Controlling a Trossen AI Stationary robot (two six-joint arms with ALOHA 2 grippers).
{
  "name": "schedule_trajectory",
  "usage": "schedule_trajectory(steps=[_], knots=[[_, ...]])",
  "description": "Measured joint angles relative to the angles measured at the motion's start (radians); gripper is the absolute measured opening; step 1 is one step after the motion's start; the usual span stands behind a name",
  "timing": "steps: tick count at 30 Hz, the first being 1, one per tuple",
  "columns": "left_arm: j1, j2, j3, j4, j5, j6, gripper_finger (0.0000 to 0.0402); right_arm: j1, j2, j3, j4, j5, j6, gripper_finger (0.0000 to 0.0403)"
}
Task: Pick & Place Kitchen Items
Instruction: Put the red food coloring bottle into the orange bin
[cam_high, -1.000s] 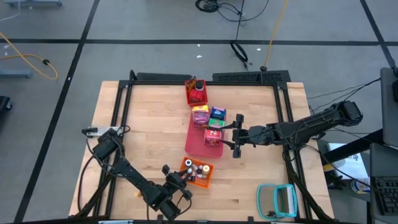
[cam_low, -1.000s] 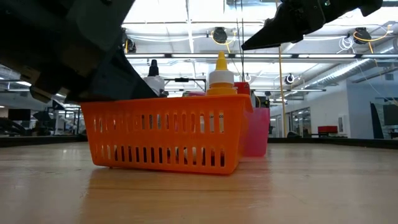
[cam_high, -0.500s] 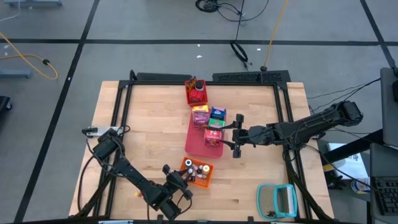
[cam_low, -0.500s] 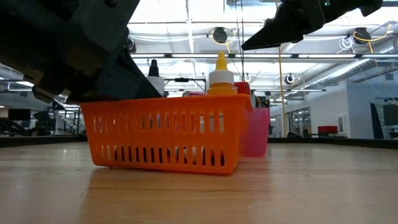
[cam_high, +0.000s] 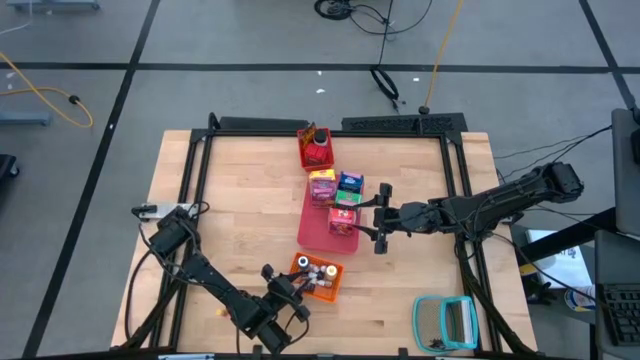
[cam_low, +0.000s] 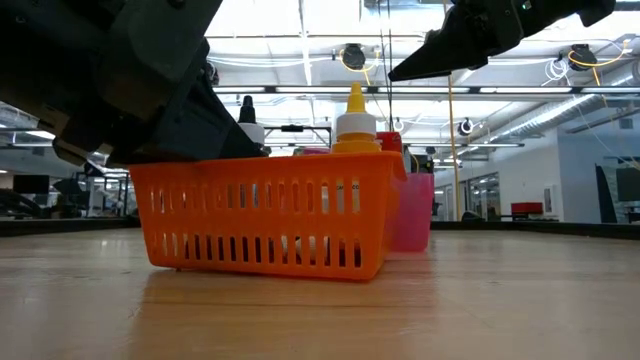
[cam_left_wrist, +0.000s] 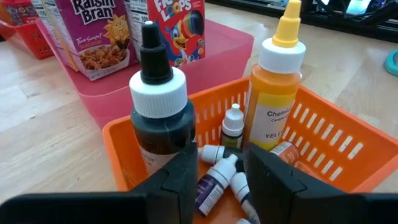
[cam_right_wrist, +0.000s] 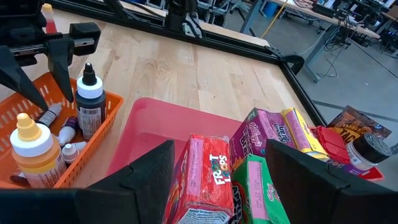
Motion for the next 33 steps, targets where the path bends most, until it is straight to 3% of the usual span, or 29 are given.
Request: schedule_trajectory(steps=[9,17,20,33], knots=[[-0.026,-0.094,0.001,0.000,-0.003,0.087,0.0127,0.000,0.000,0.000,-0.005,0.000,0.000,0.0242],[-0.066,-0.202,0.002,0.000,0.217,0.146,0.0127,0.000,0.000,0.000,-0.005,0.000,0.000,0.0242],[-0.101,-0.223,0.002,-0.012,0.235,0.139,0.0127,0.000,0.000,0.000,-0.005,0.000,0.000,0.0242],[-0.297,-0.246,0.002,-0.284,0.243,-0.314,0.0127,0.000,0.000,0.000,-0.005,0.000,0.000,0.0242]])
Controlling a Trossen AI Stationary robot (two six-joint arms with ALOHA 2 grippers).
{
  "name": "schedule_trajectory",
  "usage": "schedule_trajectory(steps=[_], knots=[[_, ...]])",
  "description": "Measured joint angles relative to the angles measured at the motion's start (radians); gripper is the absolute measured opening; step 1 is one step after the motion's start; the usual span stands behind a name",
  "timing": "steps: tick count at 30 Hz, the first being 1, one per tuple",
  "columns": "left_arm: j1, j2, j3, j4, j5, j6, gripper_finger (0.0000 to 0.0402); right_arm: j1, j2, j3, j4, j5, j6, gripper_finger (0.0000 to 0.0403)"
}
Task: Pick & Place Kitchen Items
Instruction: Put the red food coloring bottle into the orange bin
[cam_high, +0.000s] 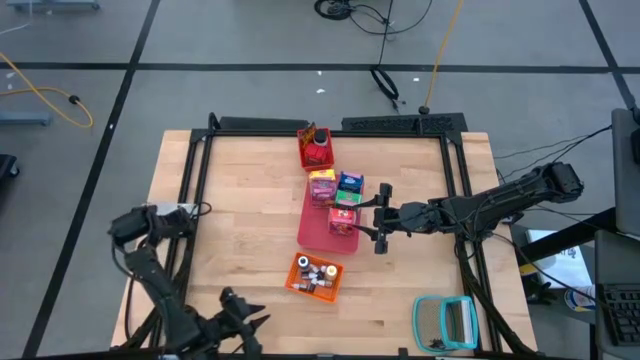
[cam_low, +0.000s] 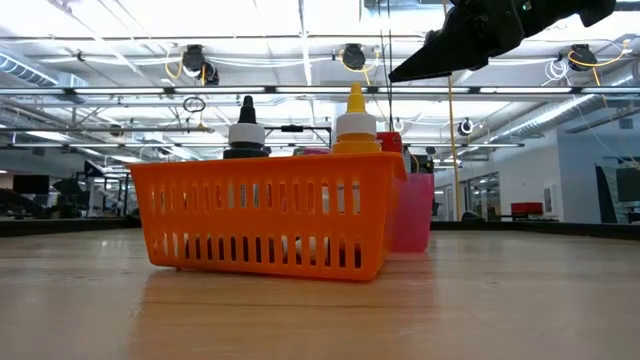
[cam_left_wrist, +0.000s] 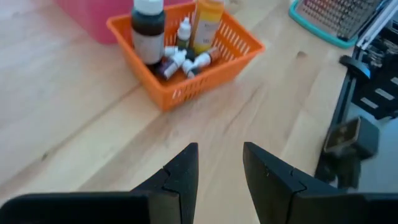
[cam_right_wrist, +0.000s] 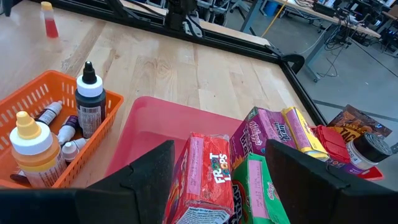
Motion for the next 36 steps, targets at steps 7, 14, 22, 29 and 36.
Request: schedule_trajectory(steps=[7,14,22,29,36], knots=[[-0.088,0.000,0.000,-0.093,0.024,-0.092,0.0126,0.000,0.000,0.000,0.000,0.000,0.000,0.0242],[-0.144,0.000,0.000,-0.263,0.103,-0.286,0.0126,0.000,0.000,0.000,0.001,0.000,0.029,0.0242],[-0.156,0.000,0.000,-0.319,0.289,-0.354,0.0126,0.000,0.000,0.000,0.001,0.000,0.028,0.0242],[-0.156,0.000,0.000,-0.330,0.364,-0.362,0.0127,0.000,0.000,0.000,0.001,0.000,0.027,0.0242],[-0.156,0.000,0.000,-0.374,0.370,-0.377,0.0127,0.000,0.000,0.000,0.001,0.000,0.026,0.0242]])
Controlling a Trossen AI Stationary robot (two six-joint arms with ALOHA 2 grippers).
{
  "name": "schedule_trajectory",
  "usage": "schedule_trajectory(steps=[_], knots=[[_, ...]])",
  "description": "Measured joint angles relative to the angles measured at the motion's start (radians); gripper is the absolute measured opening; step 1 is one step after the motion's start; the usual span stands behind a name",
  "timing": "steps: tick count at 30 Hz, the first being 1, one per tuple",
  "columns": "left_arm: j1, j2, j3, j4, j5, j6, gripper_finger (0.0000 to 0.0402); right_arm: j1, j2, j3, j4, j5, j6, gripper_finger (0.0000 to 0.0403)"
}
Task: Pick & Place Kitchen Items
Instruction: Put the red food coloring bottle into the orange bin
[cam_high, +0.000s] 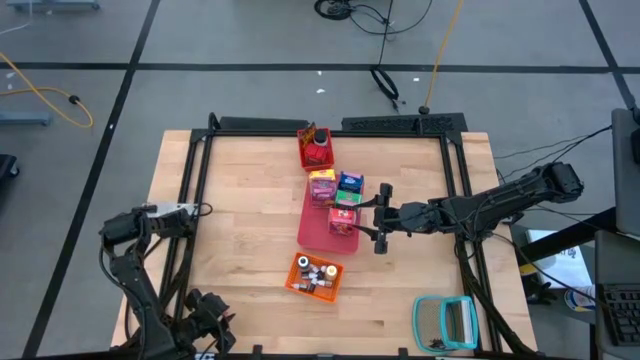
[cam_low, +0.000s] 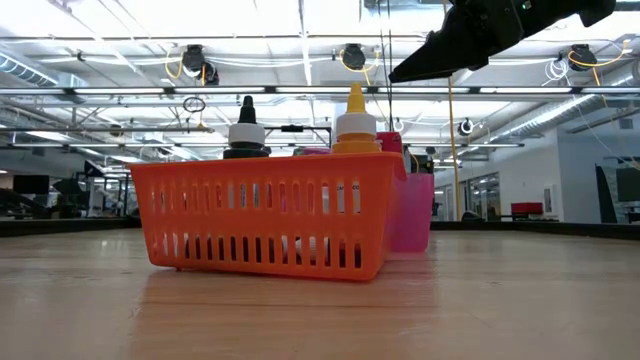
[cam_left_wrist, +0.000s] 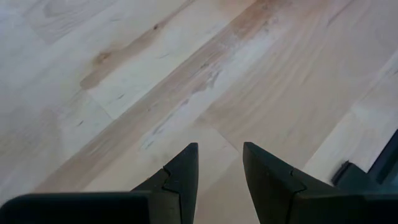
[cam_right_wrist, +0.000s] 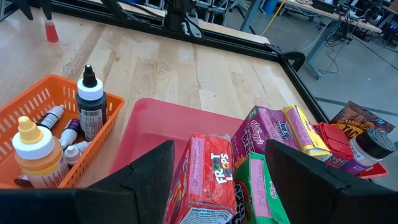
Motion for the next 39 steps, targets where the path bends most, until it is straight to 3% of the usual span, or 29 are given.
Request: schedule_trajectory(steps=[8,17,24,31,36,39], knots=[[0.000,0.000,0.000,0.003,0.133,-0.025,0.0127,0.000,0.000,0.000,0.000,0.000,0.000,0.0242],[0.000,0.000,0.000,0.004,0.128,-0.029,0.0127,0.000,0.000,0.000,0.000,0.000,0.000,0.0242],[0.000,0.000,0.000,0.025,0.321,-0.030,0.0127,0.000,0.000,-0.019,0.008,0.000,0.000,0.0242],[0.001,0.000,0.000,0.121,0.358,-0.026,0.0127,0.000,0.000,-0.077,0.128,0.000,-0.003,0.0242],[0.008,0.000,0.000,0.132,0.495,-0.049,0.0127,0.000,0.000,-0.085,0.157,0.000,-0.019,0.0242],[0.010,0.000,0.000,0.125,0.520,-0.049,0.0127,0.000,0.000,-0.085,0.181,0.000,-0.020,0.0242]])
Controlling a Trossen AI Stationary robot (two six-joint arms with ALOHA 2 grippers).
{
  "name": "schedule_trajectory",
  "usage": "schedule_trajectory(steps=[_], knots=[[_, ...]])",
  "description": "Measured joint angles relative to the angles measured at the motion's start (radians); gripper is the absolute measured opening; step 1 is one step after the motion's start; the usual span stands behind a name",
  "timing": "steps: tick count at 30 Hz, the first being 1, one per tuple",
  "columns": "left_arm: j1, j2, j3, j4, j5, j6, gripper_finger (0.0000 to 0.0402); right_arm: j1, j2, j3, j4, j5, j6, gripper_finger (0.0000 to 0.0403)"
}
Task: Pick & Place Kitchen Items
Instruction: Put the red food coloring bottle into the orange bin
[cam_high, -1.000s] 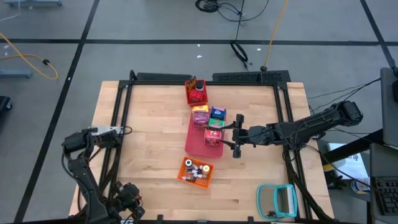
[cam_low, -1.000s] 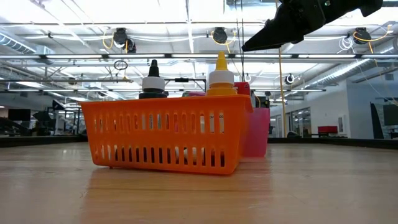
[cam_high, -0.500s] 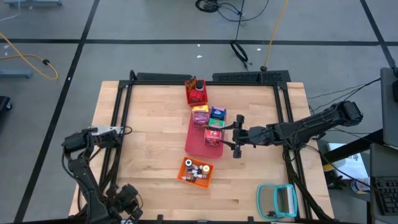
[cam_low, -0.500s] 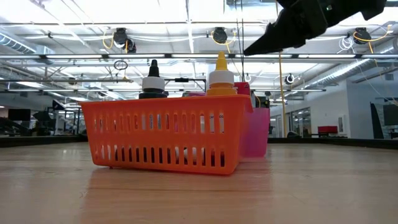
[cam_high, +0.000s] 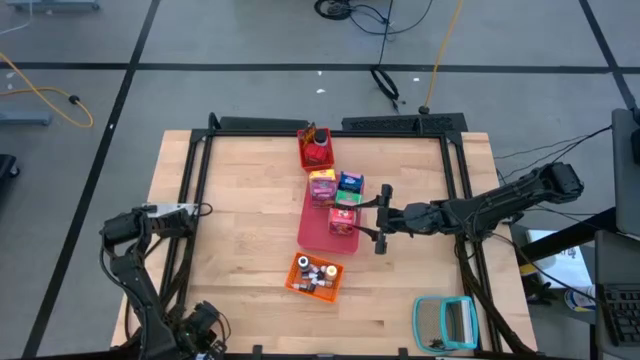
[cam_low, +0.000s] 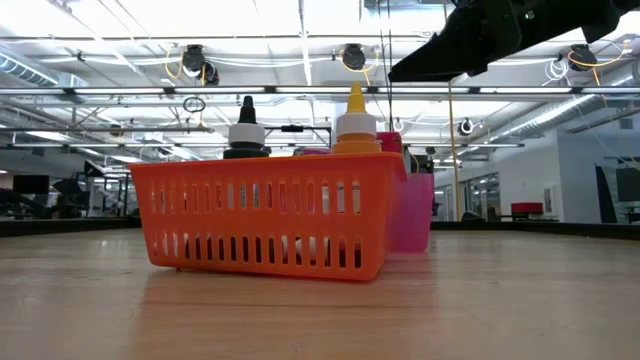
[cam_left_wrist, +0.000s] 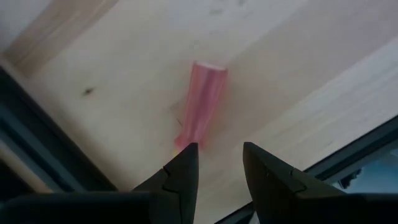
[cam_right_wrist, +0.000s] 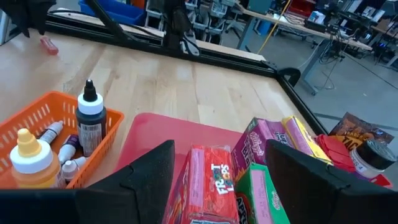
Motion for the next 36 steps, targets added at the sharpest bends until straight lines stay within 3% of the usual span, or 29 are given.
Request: schedule_trajectory(steps=[8,16,25,28,33,36], knots=[[0.001,0.000,-0.025,0.013,-0.009,0.000,0.0127,0.000,0.000,0.000,0.002,0.000,-0.007,0.0242],[0.012,0.001,-0.105,0.052,0.084,0.016,0.0127,0.000,0.000,0.000,0.002,0.000,-0.007,0.0242],[0.019,0.000,-0.111,0.069,0.072,0.054,0.0125,0.000,0.000,0.000,0.003,0.000,-0.011,0.0242],[0.020,0.000,-0.111,0.070,0.078,0.049,0.0099,0.000,0.000,0.000,0.004,0.000,-0.013,0.0242],[0.022,-0.002,-0.110,0.070,0.087,0.037,0.0017,0.000,0.000,0.000,0.004,0.000,-0.014,0.0242],[0.030,-0.002,-0.110,0.070,0.088,0.020,0.0019,0.000,0.000,0.000,0.004,0.000,-0.014,0.0242]])
